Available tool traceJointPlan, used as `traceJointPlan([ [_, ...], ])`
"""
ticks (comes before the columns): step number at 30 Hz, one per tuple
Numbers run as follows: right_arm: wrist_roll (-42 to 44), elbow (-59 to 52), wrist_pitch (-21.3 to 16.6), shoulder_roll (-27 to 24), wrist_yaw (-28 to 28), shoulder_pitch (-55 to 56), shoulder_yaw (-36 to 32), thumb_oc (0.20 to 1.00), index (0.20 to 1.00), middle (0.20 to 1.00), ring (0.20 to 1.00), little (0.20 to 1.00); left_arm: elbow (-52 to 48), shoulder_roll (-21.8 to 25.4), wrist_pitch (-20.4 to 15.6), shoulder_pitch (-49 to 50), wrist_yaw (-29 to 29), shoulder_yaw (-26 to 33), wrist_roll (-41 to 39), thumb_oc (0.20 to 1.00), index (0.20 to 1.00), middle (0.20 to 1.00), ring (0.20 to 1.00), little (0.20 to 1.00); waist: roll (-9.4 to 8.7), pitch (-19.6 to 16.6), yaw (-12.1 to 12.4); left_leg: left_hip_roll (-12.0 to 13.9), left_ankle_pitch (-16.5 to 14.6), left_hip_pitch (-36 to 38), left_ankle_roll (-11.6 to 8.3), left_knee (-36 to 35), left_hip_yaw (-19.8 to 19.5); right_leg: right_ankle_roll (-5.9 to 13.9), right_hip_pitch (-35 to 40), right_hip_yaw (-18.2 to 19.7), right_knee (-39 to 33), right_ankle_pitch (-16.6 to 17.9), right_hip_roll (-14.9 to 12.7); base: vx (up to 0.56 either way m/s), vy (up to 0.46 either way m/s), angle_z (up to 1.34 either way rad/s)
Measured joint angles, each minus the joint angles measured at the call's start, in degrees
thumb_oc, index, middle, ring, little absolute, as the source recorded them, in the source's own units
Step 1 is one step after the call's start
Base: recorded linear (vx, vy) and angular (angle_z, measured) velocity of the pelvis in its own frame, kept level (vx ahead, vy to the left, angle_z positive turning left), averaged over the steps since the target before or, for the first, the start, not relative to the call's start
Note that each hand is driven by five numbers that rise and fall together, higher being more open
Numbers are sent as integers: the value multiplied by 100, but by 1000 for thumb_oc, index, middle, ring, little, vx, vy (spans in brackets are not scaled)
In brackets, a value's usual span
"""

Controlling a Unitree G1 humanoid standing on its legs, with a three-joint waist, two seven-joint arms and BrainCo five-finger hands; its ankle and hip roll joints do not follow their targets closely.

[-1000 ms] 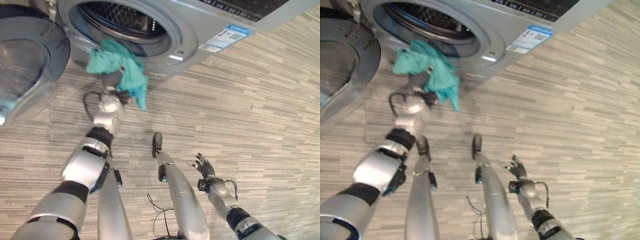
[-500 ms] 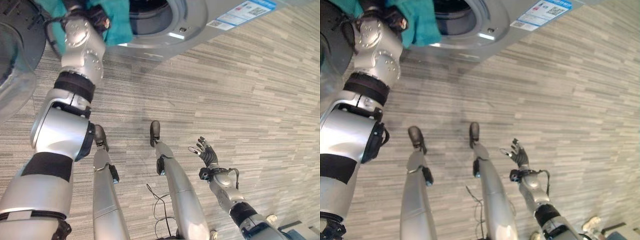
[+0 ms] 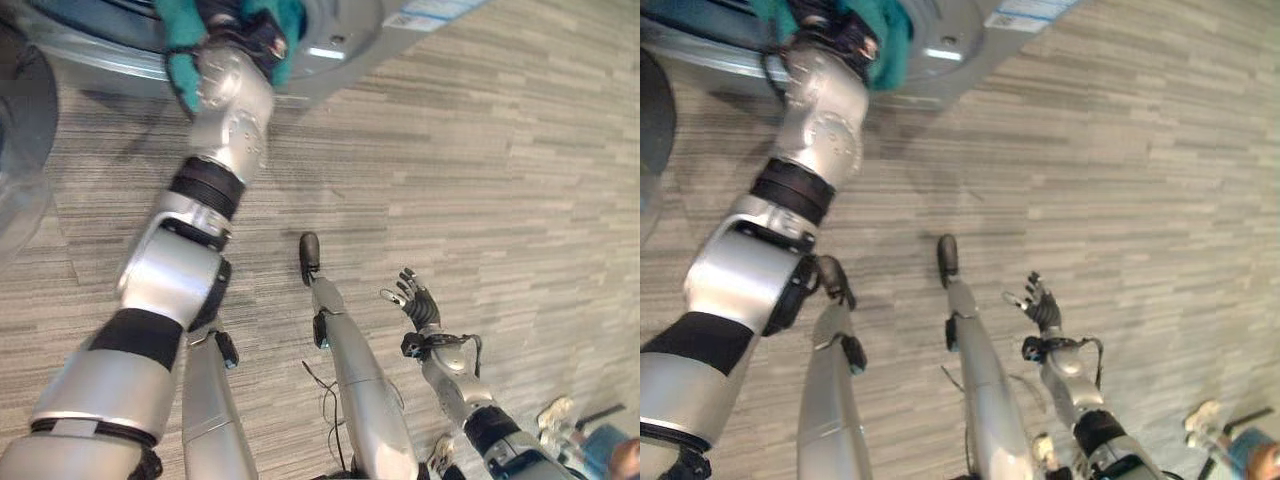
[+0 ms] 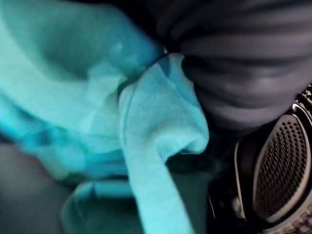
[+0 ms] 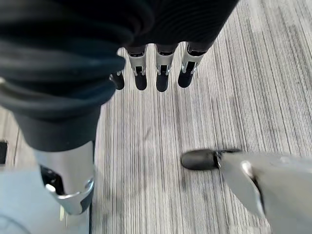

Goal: Grab the laundry basket,head to the washer,open it,put in the laundry and shut it.

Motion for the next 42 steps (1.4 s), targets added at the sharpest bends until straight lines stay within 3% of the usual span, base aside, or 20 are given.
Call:
traceJointPlan([
  [4,-7,-986,-190,-429,6,369,-379,1000,1000,1000,1000,1000,365,1302,202,-1302,54,-1163,422,200,200,200,200,200,3,-1,-95,152,-24,-542,-36,194,-26,-53,-406,44,-197,205,143,11,1,-15],
  [7,-7,-1171,-233,-622,1,431,-683,1000,1000,1000,1000,1000,342,1763,194,-1835,160,-1776,956,200,200,200,200,200,3,-1,-38,229,-64,-735,-74,368,-72,-75,-509,71,-226,233,218,17,-38,-11],
  [8,-36,-1298,-240,-748,-4,533,-793,1000,1000,1000,1000,1000,395,1903,235,-2057,264,-2297,1437,200,200,200,200,200,12,-3,71,267,-101,-805,-117,502,-165,-77,-509,51,-222,230,256,32,34,-11],
  [10,-88,-1388,-312,-910,4,668,-865,1000,1000,1000,1000,1000,364,1904,256,-2147,381,-2412,1935,200,200,200,200,200,53,-25,145,284,-155,-817,-157,506,-212,-81,-498,1,-221,215,276,46,38,-2],
  [17,-165,-1289,-320,-939,3,747,-901,1000,1000,1000,1000,1000,-310,1431,192,-2172,510,-2388,1556,203,203,203,203,203,63,-29,169,85,-133,-922,-130,388,-341,-37,-556,-133,-248,191,103,19,5,11],
  [18,-163,-1309,-315,-939,11,795,-889,1000,1000,1000,1000,1000,-362,1333,145,-2170,575,-2451,1689,1000,1000,1000,1000,1000,64,-29,191,49,-131,-960,-126,389,-351,-28,-577,-151,-254,188,74,-9,27,8],
  [21,-160,-1317,-310,-957,57,835,-891,1000,1000,1000,1000,1000,-217,1272,222,-2206,559,-2919,2136,1000,1000,1000,1000,1000,65,-28,256,12,-130,-990,-124,400,-361,-22,-576,-172,-270,185,38,-12,52,5],
  [22,-161,-1283,-295,-1130,132,792,-890,1000,1000,1000,1000,1000,116,1285,392,-2350,288,-3612,2713,1000,1000,1000,1000,1000,73,-27,315,-8,-129,-987,-122,411,-353,-2,-575,-165,-269,179,14,-24,78,4],
  [26,-160,-1291,-162,-1289,294,709,-1025,1000,1000,1000,1000,1000,1310,1337,1050,-2306,-572,-4451,4449,1000,1000,1000,1000,1000,214,-97,356,-31,-130,-954,-121,439,-350,14,-543,-160,-228,174,-13,-17,32,0],
  [27,-160,-1256,-19,-1317,390,672,-977,1000,1000,1000,1000,1000,1780,1358,1504,-2160,-795,-4455,5287,1000,1000,1000,1000,1000,238,-109,324,-14,-130,-903,-121,436,-351,14,-497,-162,-228,175,4,0,0,0],
  [29,-160,-1263,122,-1359,485,672,-959,1000,1000,1000,1000,1000,2102,1370,1915,-1939,-965,-4392,6043,1000,1000,1000,1000,1000,237,-110,301,13,-133,-832,-122,428,-359,10,-423,-170,-228,177,37,-13,7,-2],
  [31,-165,-1375,220,-1524,553,702,-970,1000,1000,1000,1000,1000,2124,1371,2098,-1829,-1167,-4498,6614,1000,1000,1000,1000,1000,231,-113,225,19,-145,-808,-106,427,-372,4,-384,-177,-234,181,49,0,0,0],
  [34,-175,-1470,230,-1810,628,842,-1138,1000,1000,1000,1000,1000,1881,1345,2162,-1767,-1453,-4729,7251,1000,1000,1000,1000,1000,209,-128,68,13,-149,-810,-98,430,-360,4,-380,-165,-250,202,42,0,0,0],
  [39,-326,-1227,322,-1863,754,950,-923,1000,1000,1000,1000,1000,902,1049,1982,-1773,-1583,-4870,7432,1000,1000,1000,1000,1000,209,-128,99,25,-148,-808,-97,400,-344,1,-376,-156,-307,212,51,-6,-2,0],
  [42,-318,-887,280,-1692,755,748,-644,1000,1000,1000,1000,1000,-701,1319,1773,-1562,-952,-4008,7137,1000,1000,1000,1000,1000,227,-117,288,28,-146,-738,-98,395,-343,1,-331,-168,-306,212,42,-19,10,0],
])
